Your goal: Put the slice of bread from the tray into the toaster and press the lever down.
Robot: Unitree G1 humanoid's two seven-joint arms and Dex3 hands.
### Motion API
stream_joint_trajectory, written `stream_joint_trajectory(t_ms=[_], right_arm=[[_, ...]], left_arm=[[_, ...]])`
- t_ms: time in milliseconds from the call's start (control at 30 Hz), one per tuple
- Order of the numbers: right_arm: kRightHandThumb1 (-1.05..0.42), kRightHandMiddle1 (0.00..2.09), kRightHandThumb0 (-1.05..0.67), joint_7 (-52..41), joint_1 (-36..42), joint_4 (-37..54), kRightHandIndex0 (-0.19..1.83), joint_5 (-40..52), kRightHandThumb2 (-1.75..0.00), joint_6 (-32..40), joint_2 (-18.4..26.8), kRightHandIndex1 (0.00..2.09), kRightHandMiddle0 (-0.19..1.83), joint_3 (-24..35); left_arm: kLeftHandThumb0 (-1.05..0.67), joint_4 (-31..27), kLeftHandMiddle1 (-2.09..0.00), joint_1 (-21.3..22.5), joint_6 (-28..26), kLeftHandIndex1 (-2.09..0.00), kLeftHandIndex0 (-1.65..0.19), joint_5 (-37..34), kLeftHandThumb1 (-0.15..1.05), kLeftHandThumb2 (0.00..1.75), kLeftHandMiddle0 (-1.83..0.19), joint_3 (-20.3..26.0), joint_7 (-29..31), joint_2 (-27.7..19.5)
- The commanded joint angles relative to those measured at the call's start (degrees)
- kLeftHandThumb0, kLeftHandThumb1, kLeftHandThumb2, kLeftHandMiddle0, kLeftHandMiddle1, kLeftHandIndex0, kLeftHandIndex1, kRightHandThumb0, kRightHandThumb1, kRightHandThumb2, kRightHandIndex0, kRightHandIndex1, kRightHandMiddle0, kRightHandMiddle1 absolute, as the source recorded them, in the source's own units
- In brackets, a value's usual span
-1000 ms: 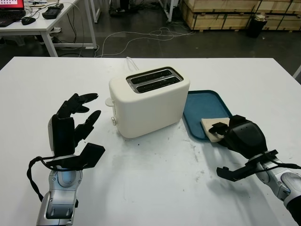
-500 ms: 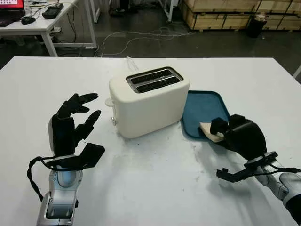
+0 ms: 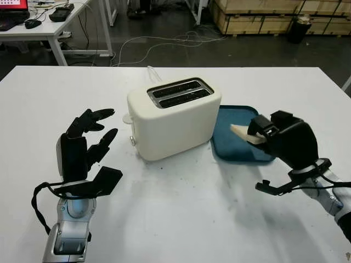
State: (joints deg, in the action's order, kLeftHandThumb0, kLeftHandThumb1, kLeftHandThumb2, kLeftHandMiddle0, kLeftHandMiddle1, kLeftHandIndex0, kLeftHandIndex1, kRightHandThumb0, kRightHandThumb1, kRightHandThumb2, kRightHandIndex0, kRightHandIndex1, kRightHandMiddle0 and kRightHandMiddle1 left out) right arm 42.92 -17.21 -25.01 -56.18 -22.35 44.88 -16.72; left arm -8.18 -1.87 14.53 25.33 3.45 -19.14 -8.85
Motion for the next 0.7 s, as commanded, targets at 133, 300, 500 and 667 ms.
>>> stream_joint_trajectory(t_ms=[133, 300, 500, 667], right_arm=[[-0.92, 1.75, -0.45, -7.07, -3.0, 0.39, 0.85, 7.15, -0.47, -4.05, 1.44, 1.75, 0.53, 3.34], [-0.92, 1.75, -0.46, -26.58, -9.02, -1.81, 0.92, 26.92, -0.42, -12.18, 2.09, 1.75, 0.56, 8.48], [-0.92, 1.56, -0.48, -55.52, -25.13, -11.02, 0.91, 49.2, -0.33, -13.65, -0.46, 1.75, 0.69, 11.86], [-0.92, 1.74, -0.49, -69.57, -40.2, -21.84, 0.99, 54.45, -0.24, -12.3, -5.08, 1.75, 0.79, 12.77]], left_arm=[[-0.24, 0.04, -1.25, 0.28, 0.92, -0.57, -0.68, 0.26, 0.92, 0.05, -0.49, -0.08, -0.26, -0.15], [-0.25, -0.15, -1.25, 0.48, 0.52, -0.57, -0.68, 0.48, 0.92, 0.05, -0.49, -0.18, -0.17, -0.13], [-0.24, -0.48, -1.25, 0.56, 0.24, -0.57, -0.68, 0.14, 0.92, 0.05, -0.48, -0.09, 0.13, -0.05], [-0.24, -0.76, -1.25, 0.58, -0.08, -0.57, -0.67, 0.05, 0.92, 0.05, -0.48, -0.06, 0.43, -0.1]])
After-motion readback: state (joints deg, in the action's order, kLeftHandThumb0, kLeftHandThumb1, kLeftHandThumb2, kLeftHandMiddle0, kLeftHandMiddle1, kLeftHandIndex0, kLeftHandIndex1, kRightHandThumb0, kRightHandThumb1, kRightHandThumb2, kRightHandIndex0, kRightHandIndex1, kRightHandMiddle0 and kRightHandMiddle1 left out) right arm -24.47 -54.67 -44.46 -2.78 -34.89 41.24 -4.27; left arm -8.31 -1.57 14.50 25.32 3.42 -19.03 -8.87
